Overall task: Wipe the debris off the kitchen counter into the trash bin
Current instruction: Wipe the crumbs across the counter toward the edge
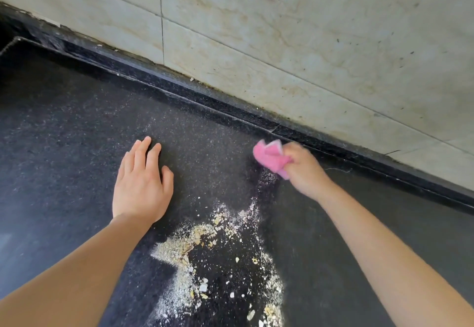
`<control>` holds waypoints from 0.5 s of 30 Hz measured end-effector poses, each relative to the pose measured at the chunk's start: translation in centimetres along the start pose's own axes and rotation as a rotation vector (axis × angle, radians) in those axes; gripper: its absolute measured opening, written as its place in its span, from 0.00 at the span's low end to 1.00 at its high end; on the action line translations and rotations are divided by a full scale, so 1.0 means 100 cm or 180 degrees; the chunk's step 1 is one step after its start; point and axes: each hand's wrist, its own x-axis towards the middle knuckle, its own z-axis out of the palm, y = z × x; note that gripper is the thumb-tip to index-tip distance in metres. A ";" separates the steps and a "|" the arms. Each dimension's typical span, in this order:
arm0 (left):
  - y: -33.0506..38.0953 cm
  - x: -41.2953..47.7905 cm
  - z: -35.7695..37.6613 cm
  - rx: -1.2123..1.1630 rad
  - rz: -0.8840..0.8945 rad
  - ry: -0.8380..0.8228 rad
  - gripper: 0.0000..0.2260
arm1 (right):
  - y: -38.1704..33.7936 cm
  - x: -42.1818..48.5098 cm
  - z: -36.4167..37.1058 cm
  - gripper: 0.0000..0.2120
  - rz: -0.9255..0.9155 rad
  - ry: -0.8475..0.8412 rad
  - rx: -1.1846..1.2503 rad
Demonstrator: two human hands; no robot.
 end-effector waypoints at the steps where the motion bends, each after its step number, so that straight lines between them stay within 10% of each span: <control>1: 0.000 0.000 0.000 -0.0001 0.0002 0.0007 0.22 | 0.013 0.013 -0.010 0.19 0.0111 0.0214 -0.0128; 8: -0.002 0.001 0.002 0.0028 0.0007 -0.0001 0.22 | 0.038 0.013 0.031 0.14 0.0164 0.0320 -0.0527; 15: -0.001 -0.001 0.000 0.0005 0.0000 -0.0015 0.22 | -0.001 -0.068 0.067 0.16 -0.0053 -0.1162 0.0260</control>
